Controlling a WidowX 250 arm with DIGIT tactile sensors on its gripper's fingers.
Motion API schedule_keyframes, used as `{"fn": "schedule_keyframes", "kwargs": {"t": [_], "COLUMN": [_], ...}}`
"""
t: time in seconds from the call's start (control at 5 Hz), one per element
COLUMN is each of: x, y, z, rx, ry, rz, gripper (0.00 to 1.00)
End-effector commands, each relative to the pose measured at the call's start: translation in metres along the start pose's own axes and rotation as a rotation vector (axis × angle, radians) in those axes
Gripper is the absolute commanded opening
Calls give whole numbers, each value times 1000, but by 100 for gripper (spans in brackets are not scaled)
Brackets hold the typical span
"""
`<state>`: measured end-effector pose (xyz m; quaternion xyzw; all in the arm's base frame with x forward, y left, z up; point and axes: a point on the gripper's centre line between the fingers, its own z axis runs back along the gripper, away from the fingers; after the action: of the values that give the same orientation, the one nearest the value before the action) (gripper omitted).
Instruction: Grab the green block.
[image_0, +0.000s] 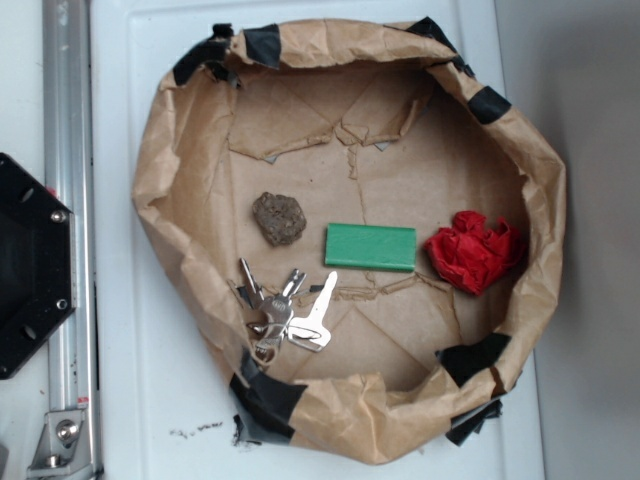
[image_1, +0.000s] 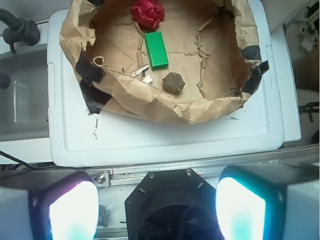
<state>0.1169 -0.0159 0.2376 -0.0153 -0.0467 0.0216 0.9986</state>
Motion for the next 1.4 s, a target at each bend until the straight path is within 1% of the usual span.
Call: {"fn": "schedule_keyframes", "kwargs": {"t": [0.0, 0.2, 0.4, 0.6, 0.8, 1.0, 1.2], "x": [0, 42, 87, 131, 144, 141, 128], "y": [0, 4, 8, 5, 0, -9, -21], "z": [0, -42, -71, -126, -181, -223, -236], "rx": [0, -30, -31, -34, -44, -10, 24], "ry": [0, 22, -142, -138, -68, 20, 43], "rz": [0, -105, -184, -102, -62, -105, -153], "gripper": [100, 100, 100, 100, 100, 100, 84]}}
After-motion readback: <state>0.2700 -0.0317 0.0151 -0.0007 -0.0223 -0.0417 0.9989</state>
